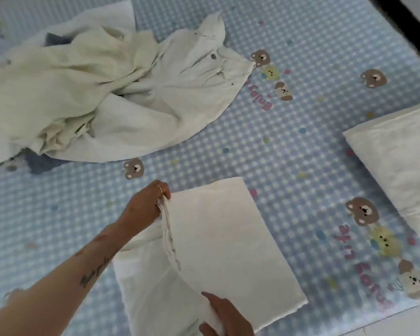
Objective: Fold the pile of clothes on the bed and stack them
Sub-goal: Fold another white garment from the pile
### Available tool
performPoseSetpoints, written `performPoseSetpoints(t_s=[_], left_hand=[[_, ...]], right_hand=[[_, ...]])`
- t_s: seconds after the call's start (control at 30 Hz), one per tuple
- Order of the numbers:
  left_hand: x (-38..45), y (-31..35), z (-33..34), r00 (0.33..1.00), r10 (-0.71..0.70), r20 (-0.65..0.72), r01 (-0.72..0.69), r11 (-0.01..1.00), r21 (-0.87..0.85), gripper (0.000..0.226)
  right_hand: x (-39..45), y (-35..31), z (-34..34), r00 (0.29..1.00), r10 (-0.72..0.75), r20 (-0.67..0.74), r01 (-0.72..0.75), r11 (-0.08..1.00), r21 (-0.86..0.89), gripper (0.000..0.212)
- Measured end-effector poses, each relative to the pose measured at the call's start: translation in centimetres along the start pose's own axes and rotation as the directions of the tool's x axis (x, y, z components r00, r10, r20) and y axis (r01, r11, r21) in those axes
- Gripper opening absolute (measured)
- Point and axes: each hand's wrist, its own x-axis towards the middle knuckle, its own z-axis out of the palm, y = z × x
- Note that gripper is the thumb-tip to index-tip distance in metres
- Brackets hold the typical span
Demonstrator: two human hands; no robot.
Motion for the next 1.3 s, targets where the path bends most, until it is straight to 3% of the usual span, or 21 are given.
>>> performPoseSetpoints(t_s=[0.03,0.07,0.1,0.13,0.17,0.23,0.27,0.3,0.37,0.4,0.43,0.47,0.5,0.53,0.6,0.67,0.73,0.87,1.03,1.13,1.3], left_hand=[[-1.3,-1.6,0.1,1.0,-0.026,-0.005,0.026,1.0,0.012,0.033],[-2.8,-3.5,0.1,0.999,-0.045,-0.007,0.046,0.999,0.016,0.032],[-4.2,-5.0,0.2,0.998,-0.058,-0.006,0.059,0.998,0.022,0.032],[-5.5,-6.6,0.5,0.996,-0.086,-0.007,0.086,0.996,0.01,0.031],[-6.7,-8.0,0.9,0.991,-0.134,-0.01,0.134,0.991,-0.02,0.027],[-8.6,-10.1,1.5,0.973,-0.226,-0.051,0.222,0.972,-0.081,0.023],[-9.3,-11.1,2.0,0.953,-0.296,-0.07,0.286,0.951,-0.118,0.027],[-10.0,-11.9,2.1,0.93,-0.363,-0.052,0.354,0.926,-0.132,0.029],[-11.1,-12.5,2.7,0.86,-0.509,0.031,0.501,0.833,-0.234,0.031],[-11.9,-12.4,2.9,0.829,-0.559,-0.009,0.536,0.8,-0.269,0.038],[-12.8,-12.0,3.3,0.794,-0.605,-0.062,0.551,0.759,-0.348,0.041],[-13.9,-11.2,3.8,0.739,-0.665,-0.112,0.555,0.694,-0.459,0.039],[-15.2,-10.6,4.7,0.673,-0.725,-0.15,0.562,0.632,-0.534,0.038],[-16.5,-9.7,5.9,0.616,-0.776,-0.134,0.579,0.562,-0.591,0.042],[-19.7,-7.7,8.5,0.596,-0.803,-0.014,0.649,0.491,-0.581,0.056],[-22.2,-6.0,11.0,0.587,-0.805,0.083,0.706,0.46,-0.539,0.065],[-23.5,-5.0,12.5,0.558,-0.822,0.118,0.706,0.394,-0.589,0.061],[-23.5,-4.3,12.6,0.429,-0.875,0.225,0.699,0.164,-0.696,0.053],[-22.6,-2.4,10.0,0.364,-0.922,0.13,0.691,0.174,-0.702,0.046],[-20.8,0.4,7.5,0.392,-0.918,0.068,0.639,0.218,-0.737,0.039],[-14.0,9.3,5.8,0.553,-0.831,0.058,0.565,0.322,-0.76,0.042]], right_hand=[[0.2,-0.2,2.5,0.999,-0.055,0.0,0.055,0.996,0.073,0.033],[0.1,0.1,4.5,0.997,-0.054,0.047,0.05,0.996,0.077,0.042],[1.1,0.0,5.9,0.976,-0.124,0.181,0.127,0.992,-0.007,0.04],[1.6,0.3,6.8,0.988,-0.115,0.105,0.132,0.977,-0.168,0.041],[2.3,0.5,8.2,0.994,-0.074,0.078,0.088,0.975,-0.202,0.042],[3.4,-0.3,11.9,0.995,-0.015,0.096,0.033,0.98,-0.197,0.057],[3.8,-0.5,14.9,0.983,0.04,0.177,-0.027,0.997,-0.078,0.069],[4.0,-0.6,16.5,0.983,0.051,0.175,-0.038,0.996,-0.081,0.07],[3.8,0.5,18.6,0.976,0.042,0.214,-0.034,0.999,-0.042,0.053],[3.5,-0.1,18.3,0.979,0.044,0.2,-0.02,0.993,-0.119,0.047],[3.6,-0.2,18.4,0.988,0.015,0.155,0.022,0.972,-0.234,0.042],[3.8,-0.1,17.7,0.991,-0.121,-0.048,0.102,0.95,-0.295,0.041],[4.4,1.1,16.5,0.924,-0.276,-0.263,0.176,0.921,-0.349,0.041],[5.2,2.3,14.6,0.832,-0.306,-0.463,0.13,0.919,-0.372,0.043],[6.9,4.7,10.1,0.735,-0.106,-0.67,-0.157,0.935,-0.319,0.047],[8.4,6.8,6.9,0.713,0.142,-0.687,-0.408,0.88,-0.241,0.053],[9.3,8.1,5.6,0.767,0.281,-0.576,-0.462,0.865,-0.194,0.065],[10.0,8.8,5.0,0.804,0.261,-0.535,-0.395,0.906,-0.152,0.062],[9.3,7.7,3.2,0.77,0.131,-0.624,-0.273,0.952,-0.138,0.035],[7.6,7.1,0.0,0.722,0.092,-0.686,-0.226,0.968,-0.109,0.037],[3.7,9.1,-11.1,0.579,0.065,-0.813,-0.176,0.983,-0.047,0.038]])
